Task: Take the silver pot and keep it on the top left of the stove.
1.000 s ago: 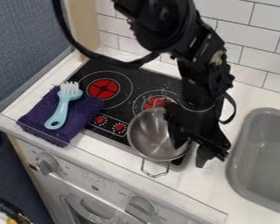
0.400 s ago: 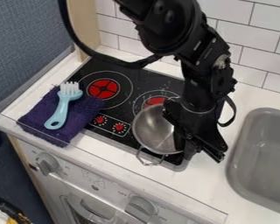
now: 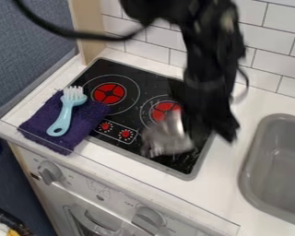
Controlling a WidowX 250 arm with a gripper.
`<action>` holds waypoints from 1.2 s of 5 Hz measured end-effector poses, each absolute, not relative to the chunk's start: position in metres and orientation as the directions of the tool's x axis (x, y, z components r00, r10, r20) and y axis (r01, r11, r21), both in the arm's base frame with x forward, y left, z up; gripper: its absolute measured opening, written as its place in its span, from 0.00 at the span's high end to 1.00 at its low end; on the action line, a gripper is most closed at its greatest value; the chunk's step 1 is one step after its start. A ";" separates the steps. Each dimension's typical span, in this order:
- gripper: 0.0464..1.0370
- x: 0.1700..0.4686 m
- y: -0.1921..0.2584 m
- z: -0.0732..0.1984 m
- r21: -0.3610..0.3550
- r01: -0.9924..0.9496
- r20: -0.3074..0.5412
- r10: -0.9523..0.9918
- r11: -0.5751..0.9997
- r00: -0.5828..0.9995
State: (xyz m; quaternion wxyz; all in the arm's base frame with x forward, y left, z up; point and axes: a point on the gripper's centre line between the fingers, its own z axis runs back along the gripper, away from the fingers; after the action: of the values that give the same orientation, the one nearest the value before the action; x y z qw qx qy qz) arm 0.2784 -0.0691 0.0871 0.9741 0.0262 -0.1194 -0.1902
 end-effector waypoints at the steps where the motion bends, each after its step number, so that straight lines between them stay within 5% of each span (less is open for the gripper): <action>1: 0.98 0.285 -0.054 0.113 0.088 0.351 0.186 -0.362 0.932 0.913; 2: 0.98 0.312 -0.023 0.131 0.095 0.314 0.146 -0.325 0.945 0.934; 4: 0.98 0.356 0.047 0.106 0.134 0.209 0.088 -0.222 0.969 0.971; 6: 0.98 0.364 0.084 0.084 0.202 0.182 0.042 -0.194 0.962 0.980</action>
State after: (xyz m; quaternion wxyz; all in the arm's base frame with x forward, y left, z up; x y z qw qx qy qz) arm 0.3639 0.0840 0.0836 0.9900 0.0991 -0.0308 -0.0951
